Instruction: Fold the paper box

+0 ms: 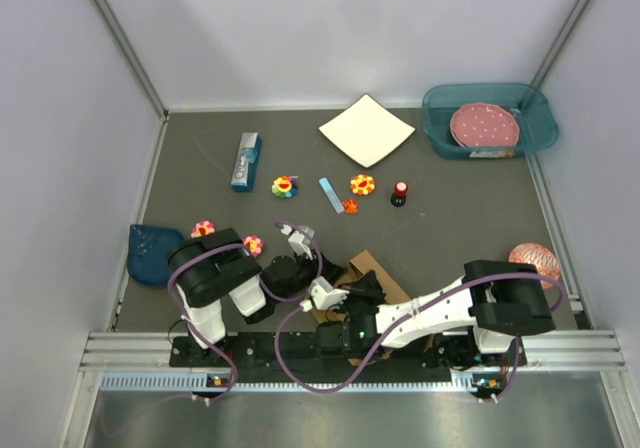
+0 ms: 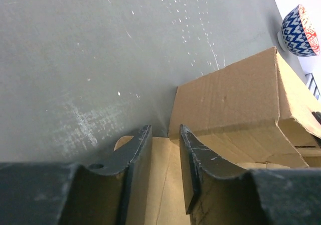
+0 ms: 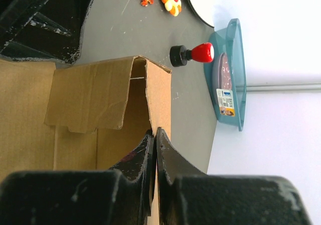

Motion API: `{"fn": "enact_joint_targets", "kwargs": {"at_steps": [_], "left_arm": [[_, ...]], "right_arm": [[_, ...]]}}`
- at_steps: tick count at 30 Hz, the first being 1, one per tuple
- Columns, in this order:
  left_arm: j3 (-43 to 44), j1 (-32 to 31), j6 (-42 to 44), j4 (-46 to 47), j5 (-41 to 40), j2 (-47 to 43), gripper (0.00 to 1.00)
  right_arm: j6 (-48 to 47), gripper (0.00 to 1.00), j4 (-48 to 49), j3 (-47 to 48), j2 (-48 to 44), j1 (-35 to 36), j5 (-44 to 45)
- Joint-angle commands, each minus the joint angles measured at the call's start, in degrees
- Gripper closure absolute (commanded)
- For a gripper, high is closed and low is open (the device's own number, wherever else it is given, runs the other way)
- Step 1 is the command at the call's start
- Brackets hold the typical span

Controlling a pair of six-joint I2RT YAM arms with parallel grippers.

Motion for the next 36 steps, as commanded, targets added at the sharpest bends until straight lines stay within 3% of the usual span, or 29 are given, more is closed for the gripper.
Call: {"fn": "enact_joint_targets", "kwargs": {"at_steps": [1,5,20,21,22,30,36], "left_arm": [[-2.8,-0.4,2.8,16.7,-2.7,-0.2,0.62],[-4.3,-0.5,4.7,18.4,-2.6,-0.7,0.5],[-4.8,-2.4,12.6,18.4,-1.7,-2.2,0.43],[-4.4,-2.7,12.8,18.3,-1.7,-2.3,0.37],[-3.6,-3.2,13.0,18.4,-2.0,-2.3,0.01],[-0.5,-4.5,15.4,18.4,-0.7,-1.4,0.01],[1.3,-4.7,16.6,18.4,0.5,1.0,0.15]], "right_arm": [[2.9,1.0,3.8,1.9,-0.5,0.8,-6.7],[2.7,1.0,3.8,2.0,-0.4,0.7,-6.7],[3.1,1.0,4.0,2.4,-0.6,0.7,-7.1],[3.1,1.0,4.0,2.4,-0.6,0.8,-7.1],[3.0,1.0,4.0,2.4,-0.7,0.8,-7.2],[3.1,1.0,4.1,2.2,-0.9,0.8,-7.5],[3.2,1.0,4.3,2.1,-0.9,0.9,-7.8]]}}
